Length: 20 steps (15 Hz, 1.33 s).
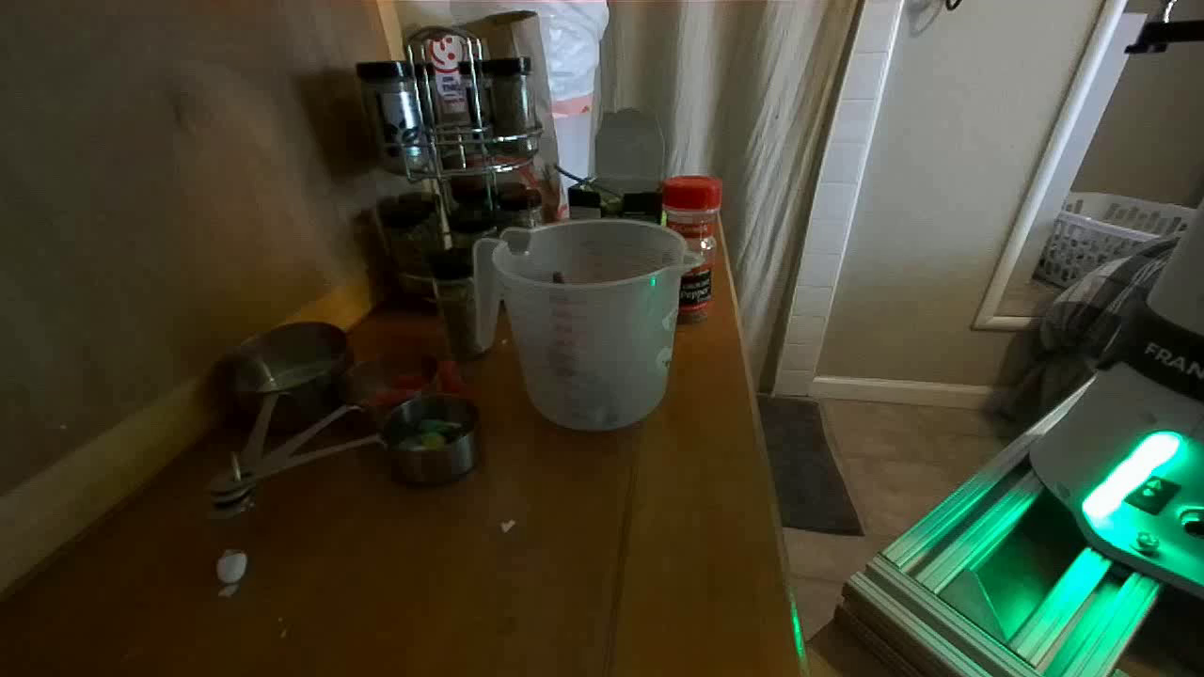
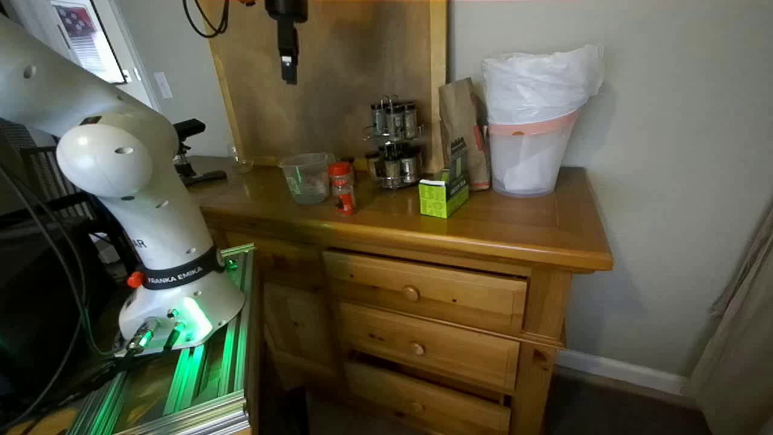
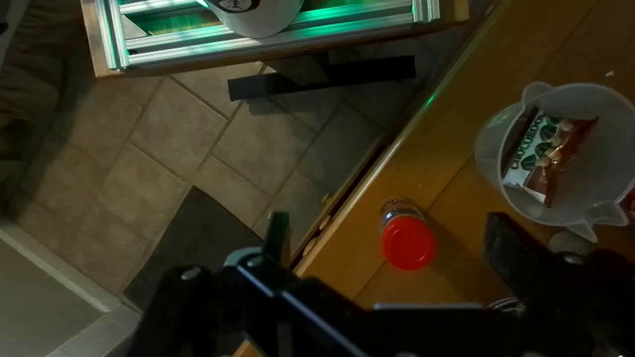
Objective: Remove one bottle from the top rack
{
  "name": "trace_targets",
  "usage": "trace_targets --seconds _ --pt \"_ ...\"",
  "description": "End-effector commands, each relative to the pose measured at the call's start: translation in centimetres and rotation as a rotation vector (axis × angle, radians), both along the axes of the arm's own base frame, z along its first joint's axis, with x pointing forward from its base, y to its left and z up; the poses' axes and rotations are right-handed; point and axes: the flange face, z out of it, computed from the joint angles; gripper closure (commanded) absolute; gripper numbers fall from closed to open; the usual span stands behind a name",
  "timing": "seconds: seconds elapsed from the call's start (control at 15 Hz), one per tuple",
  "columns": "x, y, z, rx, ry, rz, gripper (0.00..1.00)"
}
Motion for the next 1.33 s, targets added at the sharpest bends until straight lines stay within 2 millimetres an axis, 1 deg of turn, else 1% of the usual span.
trace_targets --seconds 0.0,0.2,0.4,0.53,0.67,0.73,0.8,0.93,1.0,1.07,1.13,1.27 --pt "0.0 0.0 0.1 0.000 0.001 0.000 0.00" --pt "1.8 1.0 1.1 0.077 -0.132 0.082 0.00" --pt "4.9 2.4 2.0 0.134 -0.269 0.198 0.00" --pt "7.4 3.2 1.9 0.163 -0.334 0.297 0.00" --pt "9.9 4.2 1.1 0.186 -0.367 0.394 0.00" --pt "11.2 4.9 0.3 0.177 -0.368 0.436 0.00" --pt "12.2 5.5 -0.5 0.156 -0.361 0.475 0.00" --pt "13.9 6.3 -2.9 0.096 -0.319 0.548 0.00" --pt "11.6 5.1 -1.6 0.126 -0.345 0.479 0.00" --pt "12.2 5.3 -2.5 0.124 -0.326 0.484 0.00" --pt "12.4 5.3 -2.9 0.126 -0.316 0.483 0.00" --pt "12.3 5.2 -2.5 0.126 -0.325 0.481 0.00"
